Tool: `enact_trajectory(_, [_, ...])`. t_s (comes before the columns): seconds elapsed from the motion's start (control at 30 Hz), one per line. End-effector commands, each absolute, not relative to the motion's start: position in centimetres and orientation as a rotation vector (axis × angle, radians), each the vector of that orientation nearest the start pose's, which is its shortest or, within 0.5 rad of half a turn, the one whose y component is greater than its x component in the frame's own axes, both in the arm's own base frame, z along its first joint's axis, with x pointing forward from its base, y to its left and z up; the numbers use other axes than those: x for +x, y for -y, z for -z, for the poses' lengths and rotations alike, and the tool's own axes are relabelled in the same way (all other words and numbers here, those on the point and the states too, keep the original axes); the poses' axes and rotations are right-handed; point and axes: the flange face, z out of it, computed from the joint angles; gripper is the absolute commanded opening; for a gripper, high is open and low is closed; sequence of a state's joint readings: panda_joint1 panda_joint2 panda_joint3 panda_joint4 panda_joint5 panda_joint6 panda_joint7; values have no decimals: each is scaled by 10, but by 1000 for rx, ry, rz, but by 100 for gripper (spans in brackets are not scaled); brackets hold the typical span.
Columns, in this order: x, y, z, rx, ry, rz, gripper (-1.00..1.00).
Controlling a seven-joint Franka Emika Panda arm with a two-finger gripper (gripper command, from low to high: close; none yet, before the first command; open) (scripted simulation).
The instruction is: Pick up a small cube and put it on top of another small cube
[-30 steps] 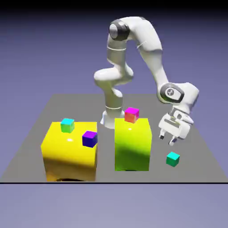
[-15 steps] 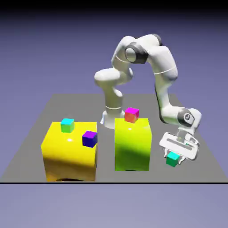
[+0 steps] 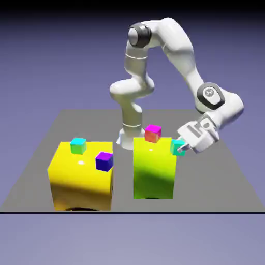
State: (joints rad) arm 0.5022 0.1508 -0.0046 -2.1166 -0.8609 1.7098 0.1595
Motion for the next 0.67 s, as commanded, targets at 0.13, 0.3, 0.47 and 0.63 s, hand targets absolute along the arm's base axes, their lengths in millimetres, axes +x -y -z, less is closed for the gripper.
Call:
enact_trajectory(0.13, [501,-61,-363,2172,-652,409,-100])
enact_trajectory(0.3, [484,60,-382,2306,-529,521,-100])
enact_trajectory(0.47, [452,147,-363,2366,-435,588,-100])
enact_trajectory(0.63, [457,137,-379,2366,-434,588,100])
